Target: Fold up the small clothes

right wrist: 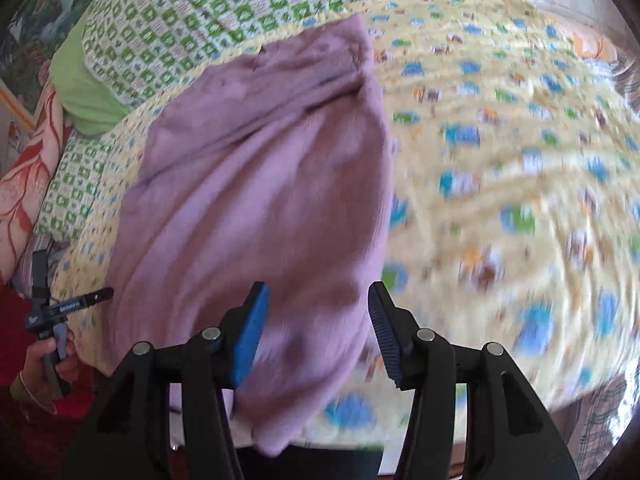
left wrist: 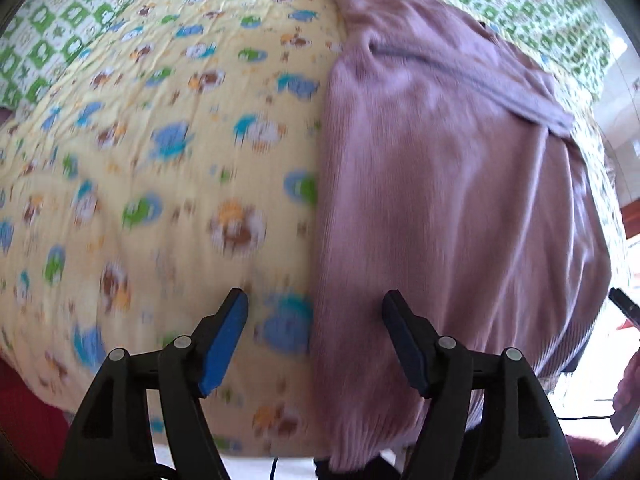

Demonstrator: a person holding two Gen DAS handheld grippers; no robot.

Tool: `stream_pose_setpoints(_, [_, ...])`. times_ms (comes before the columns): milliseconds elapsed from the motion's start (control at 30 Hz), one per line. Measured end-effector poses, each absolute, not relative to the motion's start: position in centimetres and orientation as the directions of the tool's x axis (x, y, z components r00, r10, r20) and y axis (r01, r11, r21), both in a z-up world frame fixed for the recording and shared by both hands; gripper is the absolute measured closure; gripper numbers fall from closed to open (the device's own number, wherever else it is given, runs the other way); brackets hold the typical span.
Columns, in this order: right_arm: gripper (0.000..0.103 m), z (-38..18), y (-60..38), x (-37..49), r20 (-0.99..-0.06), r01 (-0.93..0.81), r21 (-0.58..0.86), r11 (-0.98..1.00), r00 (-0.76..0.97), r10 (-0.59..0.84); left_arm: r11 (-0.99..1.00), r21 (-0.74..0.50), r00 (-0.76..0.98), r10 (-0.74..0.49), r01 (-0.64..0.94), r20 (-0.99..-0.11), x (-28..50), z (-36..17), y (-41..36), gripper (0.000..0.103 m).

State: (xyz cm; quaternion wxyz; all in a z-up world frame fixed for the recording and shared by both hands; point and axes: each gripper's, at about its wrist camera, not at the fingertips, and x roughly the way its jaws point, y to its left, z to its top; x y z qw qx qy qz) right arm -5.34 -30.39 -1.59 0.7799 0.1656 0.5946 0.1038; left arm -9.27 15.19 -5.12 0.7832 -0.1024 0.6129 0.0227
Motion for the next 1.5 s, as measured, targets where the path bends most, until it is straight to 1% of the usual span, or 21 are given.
stream_pose_setpoints(167, [0.05,-2.4,-28.6,-10.0,-0.911,0.011,0.363,0.932,0.213,0.352,0.978,-0.148,0.234,-0.112,-0.144,-0.966,-11.8,-5.1,14.8,0.032])
stream_pose_setpoints(267, [0.051,-1.9,-27.6,-10.8,-0.905,-0.004,0.357,0.934,0.248,0.346,0.979,-0.163,0.22,-0.132,-0.126,-0.966,-12.6,-5.0,14.2,0.032])
stream_pose_setpoints(367, [0.055,-0.9,-26.7,-10.6,-0.888,-0.028,0.368,0.929,0.287,0.36,0.981,-0.167,0.207,-0.145,-0.094,-0.967,-12.6,-5.2,13.2,0.032])
stream_pose_setpoints(433, [0.056,-0.9,-25.9,-10.4,-0.891,-0.034,0.365,0.93,0.277,0.36,0.984,-0.16,0.201,-0.141,-0.077,-0.969,-12.6,-5.5,12.5,0.031])
stream_pose_setpoints(600, [0.06,-3.3,-25.8,-9.7,-0.934,0.046,0.313,0.949,0.194,0.299,0.985,-0.159,0.198,-0.142,-0.07,-0.97,-11.9,-6.2,11.5,0.024])
stream_pose_setpoints(667, [0.065,-4.4,-25.8,-9.4,-0.938,0.071,0.309,0.948,0.186,0.292,0.987,-0.149,0.197,-0.135,-0.062,-0.971,-11.7,-6.4,11.1,0.022])
stream_pose_setpoints(700, [0.072,-4.7,-26.1,-9.2,-0.939,0.089,0.309,0.947,0.187,0.289,0.989,-0.138,0.196,-0.125,-0.055,-0.973,-11.7,-6.4,10.9,0.022])
stream_pose_setpoints(733, [0.088,-4.7,-26.3,-9.1,-0.938,0.105,0.311,0.945,0.194,0.288,0.989,-0.135,0.196,-0.123,-0.051,-0.973,-11.7,-6.5,10.8,0.022])
stream_pose_setpoints(767, [0.096,-4.5,-26.6,-9.1,-0.936,0.119,0.315,0.942,0.201,0.288,0.99,-0.136,0.194,-0.124,-0.05,-0.973,-11.6,-6.5,10.8,0.022])
stream_pose_setpoints(867, [0.099,-3.5,-28.0,-9.8,-0.927,0.122,0.34,0.932,0.21,0.311,0.986,-0.153,0.192,-0.14,-0.057,-0.971,-11.7,-6.6,11.0,0.022])
stream_pose_setpoints(1000, [0.103,-2.9,-32.3,-12.0,-0.95,0.165,0.279,0.946,0.191,0.247,0.986,-0.16,0.195,-0.148,-0.05,-0.97,-12.3,-6.7,11.3,0.022])
stream_pose_setpoints(1067, [0.103,-3.5,-34.7,-13.1,-0.967,0.23,0.221,0.948,0.175,0.183,0.988,-0.15,0.194,-0.14,-0.037,-0.971,-12.2,-6.9,11.1,0.022])
stream_pose_setpoints(1100, [0.103,-3.8,-36.0,-13.5,-0.969,0.27,0.223,0.937,0.168,0.182,0.99,-0.14,0.19,-0.132,-0.028,-0.973,-12.2,-6.9,11.0,0.022])
stream_pose_setpoints(1167, [0.102,-3.5,-37.5,-14.0,-0.948,0.329,0.291,0.899,0.224,0.225,0.991,-0.133,0.187,-0.127,-0.021,-0.974,-12.2,-6.9,10.8,0.022])
stream_pose_setpoints(1233, [0.1,-2.5,-36.7,-13.5,-0.913,0.305,0.382,0.873,0.271,0.305,0.99,-0.138,0.186,-0.13,-0.026,-0.974,-12.2,-6.8,10.8,0.022])
stream_pose_setpoints(1267, [0.099,-2.1,-35.6,-13.2,-0.909,0.273,0.387,0.881,0.273,0.314,0.99,-0.14,0.185,-0.132,-0.029,-0.974,-12.3,-6.8,10.9,0.022])
stream_pose_setpoints(1300, [0.095,-1.8,-34.0,-12.7,-0.907,0.227,0.387,0.894,0.269,0.324,0.989,-0.141,0.187,-0.132,-0.033,-0.973,-12.3,-6.8,11.0,0.022])
stream_pose_setpoints(1367, [0.079,-2.1,-31.8,-12.3,-0.902,0.181,0.402,0.898,0.249,0.353,0.989,-0.141,0.19,-0.129,-0.049,-0.973,-12.6,-6.7,11.1,0.022])
stream_pose_setpoints(1400, [0.06,-2.5,-30.6,-12.0,-0.905,0.172,0.398,0.901,0.235,0.355,0.987,-0.146,0.188,-0.132,-0.062,-0.973,-12.7,-6.6,11.2,0.022])
stream_pose_setpoints(1433, [0.053,-3.1,-29.6,-11.8,-0.908,0.161,0.391,0.906,0.226,0.352,0.986,-0.151,0.187,-0.135,-0.074,-0.973,-12.8,-6.6,11.4,0.022])
stream_pose_setpoints(1500, [0.053,-3.8,-28.8,-11.6,-0.919,0.161,0.365,0.917,0.221,0.327,0.982,-0.161,0.19,-0.141,-0.095,-0.972,-13.3,-6.5,11.9,0.022])
